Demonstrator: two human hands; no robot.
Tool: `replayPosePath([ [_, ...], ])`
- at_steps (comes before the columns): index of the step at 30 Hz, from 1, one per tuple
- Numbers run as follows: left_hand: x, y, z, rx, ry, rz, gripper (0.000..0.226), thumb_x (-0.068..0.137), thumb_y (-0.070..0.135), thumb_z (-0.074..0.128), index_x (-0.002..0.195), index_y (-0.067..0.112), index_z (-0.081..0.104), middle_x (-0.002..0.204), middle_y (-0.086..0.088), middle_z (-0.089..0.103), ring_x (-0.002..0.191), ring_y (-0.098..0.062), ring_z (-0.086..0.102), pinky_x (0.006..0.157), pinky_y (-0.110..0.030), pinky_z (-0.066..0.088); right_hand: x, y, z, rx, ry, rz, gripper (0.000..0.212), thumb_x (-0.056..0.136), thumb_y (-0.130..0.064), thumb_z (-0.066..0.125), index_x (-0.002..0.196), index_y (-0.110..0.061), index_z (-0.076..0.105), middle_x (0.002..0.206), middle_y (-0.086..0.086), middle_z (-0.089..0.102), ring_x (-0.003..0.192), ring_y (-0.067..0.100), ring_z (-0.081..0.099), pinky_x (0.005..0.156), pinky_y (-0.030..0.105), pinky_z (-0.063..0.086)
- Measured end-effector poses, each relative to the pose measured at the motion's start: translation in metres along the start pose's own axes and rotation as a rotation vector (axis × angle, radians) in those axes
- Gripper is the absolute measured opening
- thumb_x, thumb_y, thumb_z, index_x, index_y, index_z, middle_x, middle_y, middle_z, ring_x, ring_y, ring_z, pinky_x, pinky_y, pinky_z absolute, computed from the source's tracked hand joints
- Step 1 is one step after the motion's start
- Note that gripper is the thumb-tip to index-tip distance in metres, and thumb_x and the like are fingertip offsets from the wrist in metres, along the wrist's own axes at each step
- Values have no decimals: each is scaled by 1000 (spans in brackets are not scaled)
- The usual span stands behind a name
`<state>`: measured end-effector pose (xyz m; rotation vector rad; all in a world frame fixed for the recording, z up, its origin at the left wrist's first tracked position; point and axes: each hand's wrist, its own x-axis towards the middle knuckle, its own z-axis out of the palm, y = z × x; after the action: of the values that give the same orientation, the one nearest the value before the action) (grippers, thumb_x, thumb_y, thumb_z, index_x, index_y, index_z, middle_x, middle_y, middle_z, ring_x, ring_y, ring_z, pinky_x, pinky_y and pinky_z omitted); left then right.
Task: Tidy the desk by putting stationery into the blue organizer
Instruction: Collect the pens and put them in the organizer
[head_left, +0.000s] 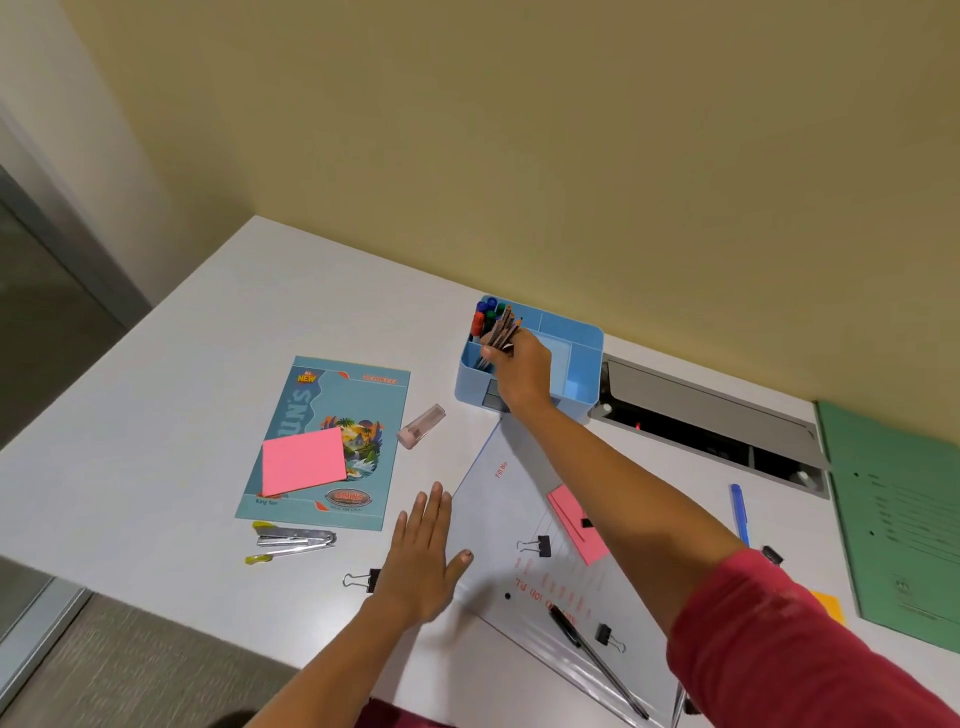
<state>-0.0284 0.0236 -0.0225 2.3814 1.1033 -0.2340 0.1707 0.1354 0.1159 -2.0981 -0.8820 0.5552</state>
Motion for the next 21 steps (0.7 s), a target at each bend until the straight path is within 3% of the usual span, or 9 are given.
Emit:
replayPosePath([
  [5, 1, 0, 5, 53, 9, 6, 81, 82, 65, -4, 139, 15, -32, 147, -2, -42, 126, -13, -49, 103, -29, -34, 4, 7, 6, -102, -37, 40, 35, 85, -22, 70, 112, 0, 62, 112, 17, 66, 104, 28, 61, 73, 25, 41],
  [11, 2, 0, 5, -3, 40, 8, 79, 93, 60, 20, 142, 18, -25, 150, -1, -34, 125, -7, -50, 105, -29, -31, 8, 8, 7, -111, -68, 52, 36, 85, -21, 69, 116, -3, 64, 115, 15, 67, 106, 28, 61, 80, 28, 46],
  [17, 2, -1, 5, 31, 28, 7, 79, 93, 61, 15, 140, 18, -31, 149, -1, -38, 126, -11, -50, 107, -32, -30, 6, 10, 3, -105, -66, 29, 39, 82, -20, 73, 116, -5, 61, 113, 14, 66, 105, 28, 60, 80, 27, 44],
  [21, 2, -2, 6, 51, 37, 9, 79, 93, 60, 13, 132, 19, -44, 148, 1, -40, 123, -10, -53, 105, -32, -31, -5, 15, -3, 5, -11, 37, 42, 82, -16, 73, 119, -6, 57, 116, 12, 63, 102, 28, 62, 86, 32, 49],
])
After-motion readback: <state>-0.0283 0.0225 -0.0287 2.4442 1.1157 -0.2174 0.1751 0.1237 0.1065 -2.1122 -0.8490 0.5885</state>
